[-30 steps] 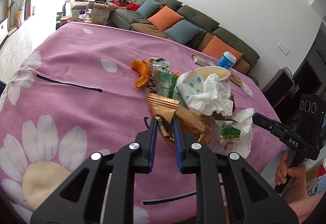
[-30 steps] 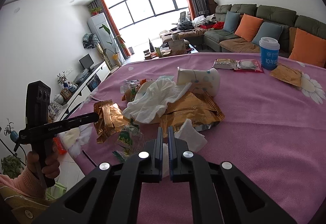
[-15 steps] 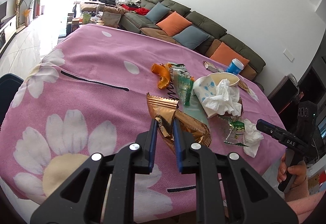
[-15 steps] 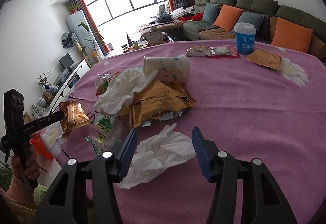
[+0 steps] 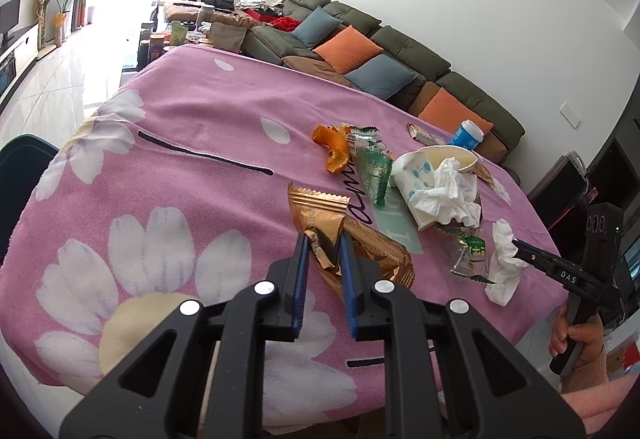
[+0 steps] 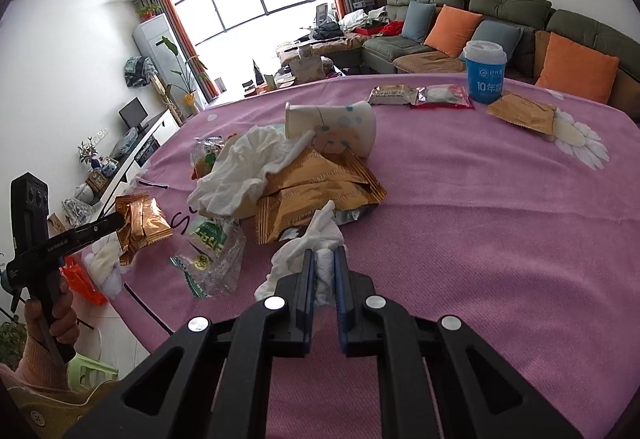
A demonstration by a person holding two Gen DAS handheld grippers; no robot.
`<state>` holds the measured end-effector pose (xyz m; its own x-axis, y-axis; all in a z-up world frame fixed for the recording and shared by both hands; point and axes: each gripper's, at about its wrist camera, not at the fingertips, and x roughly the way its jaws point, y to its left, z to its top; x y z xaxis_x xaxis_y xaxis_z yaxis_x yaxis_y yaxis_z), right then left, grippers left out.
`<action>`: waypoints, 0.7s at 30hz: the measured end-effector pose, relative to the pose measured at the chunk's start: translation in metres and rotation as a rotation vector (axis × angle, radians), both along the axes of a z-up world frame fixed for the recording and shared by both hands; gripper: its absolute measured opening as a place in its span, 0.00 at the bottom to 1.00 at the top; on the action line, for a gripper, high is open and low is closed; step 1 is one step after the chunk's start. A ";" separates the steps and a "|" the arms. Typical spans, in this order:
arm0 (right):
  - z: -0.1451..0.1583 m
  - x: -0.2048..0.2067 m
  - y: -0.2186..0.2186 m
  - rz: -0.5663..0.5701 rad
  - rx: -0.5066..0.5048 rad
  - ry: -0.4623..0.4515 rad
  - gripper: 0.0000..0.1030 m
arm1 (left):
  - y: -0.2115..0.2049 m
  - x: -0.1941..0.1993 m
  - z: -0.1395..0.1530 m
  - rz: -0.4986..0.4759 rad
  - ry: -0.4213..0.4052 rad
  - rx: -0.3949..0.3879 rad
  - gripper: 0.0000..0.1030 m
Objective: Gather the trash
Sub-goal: 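Grasp the white tissue with the right gripper while the left gripper holds the gold wrapper, then move both tools over the teal bin and open both grippers to drop the trash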
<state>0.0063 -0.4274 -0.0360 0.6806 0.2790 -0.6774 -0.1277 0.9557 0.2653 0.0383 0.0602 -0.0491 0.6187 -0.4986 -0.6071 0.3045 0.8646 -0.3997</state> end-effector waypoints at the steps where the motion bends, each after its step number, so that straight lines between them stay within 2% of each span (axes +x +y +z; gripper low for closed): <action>1: 0.006 -0.001 0.000 -0.001 -0.001 -0.017 0.08 | 0.001 -0.001 0.001 0.002 -0.005 -0.002 0.15; 5: 0.033 -0.004 0.006 0.018 0.004 -0.092 0.08 | 0.010 -0.006 0.007 0.008 -0.025 -0.007 0.15; 10: 0.060 0.002 0.031 0.104 0.050 -0.176 0.08 | 0.027 -0.013 0.015 0.040 -0.049 -0.018 0.15; 13: 0.066 0.014 0.058 0.186 0.080 -0.205 0.08 | 0.042 -0.017 0.021 0.073 -0.066 -0.022 0.15; 21: 0.063 0.063 0.163 0.409 0.118 -0.209 0.08 | 0.096 -0.030 0.037 0.211 -0.105 -0.004 0.15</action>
<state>0.0694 -0.2647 0.0271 0.6176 0.6192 -0.4849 -0.5494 0.7809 0.2974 0.0080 0.1567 -0.0126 0.7690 -0.3540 -0.5323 0.1576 0.9119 -0.3788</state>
